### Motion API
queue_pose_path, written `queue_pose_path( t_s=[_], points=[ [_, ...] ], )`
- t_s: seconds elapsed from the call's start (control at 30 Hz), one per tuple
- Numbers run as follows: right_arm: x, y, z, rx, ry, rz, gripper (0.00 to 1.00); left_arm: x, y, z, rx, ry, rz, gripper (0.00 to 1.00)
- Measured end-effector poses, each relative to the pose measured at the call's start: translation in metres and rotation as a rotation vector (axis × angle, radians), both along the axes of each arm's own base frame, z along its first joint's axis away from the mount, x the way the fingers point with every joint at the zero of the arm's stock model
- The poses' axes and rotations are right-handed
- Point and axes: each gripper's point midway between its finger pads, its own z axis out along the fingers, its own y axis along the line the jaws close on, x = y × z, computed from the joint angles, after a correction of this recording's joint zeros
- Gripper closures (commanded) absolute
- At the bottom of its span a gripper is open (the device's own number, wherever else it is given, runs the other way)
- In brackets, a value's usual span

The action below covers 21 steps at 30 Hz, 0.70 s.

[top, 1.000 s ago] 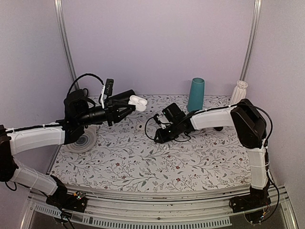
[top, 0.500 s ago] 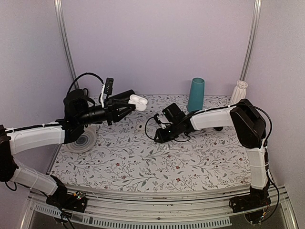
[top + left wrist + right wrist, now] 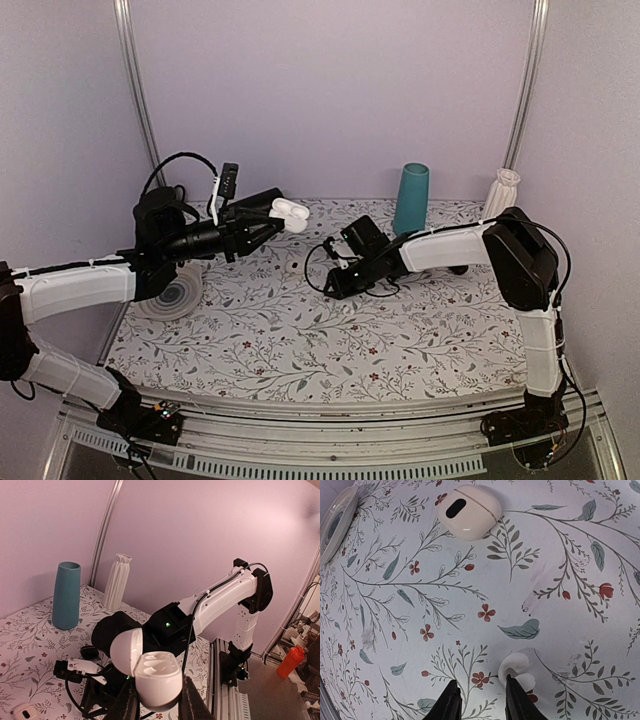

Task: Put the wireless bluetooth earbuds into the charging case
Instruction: Pick up the left earbud from the center of the board.

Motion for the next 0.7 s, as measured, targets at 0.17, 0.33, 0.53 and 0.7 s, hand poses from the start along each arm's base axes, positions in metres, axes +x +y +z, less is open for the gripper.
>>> queue_pose_path(
  t_s=[0.17, 0.33, 0.53, 0.7],
  points=[
    [0.001, 0.0, 0.0, 0.0, -0.004, -0.003, 0.69, 0.0, 0.0, 0.0, -0.001, 0.003, -0.003, 1.0],
    [0.007, -0.004, 0.001, 0.0, -0.013, -0.016, 0.69, -0.001, 0.0, 0.0, -0.001, 0.003, -0.004, 1.0],
    [0.014, -0.006, 0.003, 0.001, -0.03, -0.032, 0.69, -0.002, -0.001, 0.0, -0.001, 0.002, -0.014, 1.0],
    [0.018, -0.009, 0.002, -0.001, -0.039, -0.04, 0.69, -0.002, -0.002, 0.0, -0.001, 0.004, -0.02, 1.0]
  ],
)
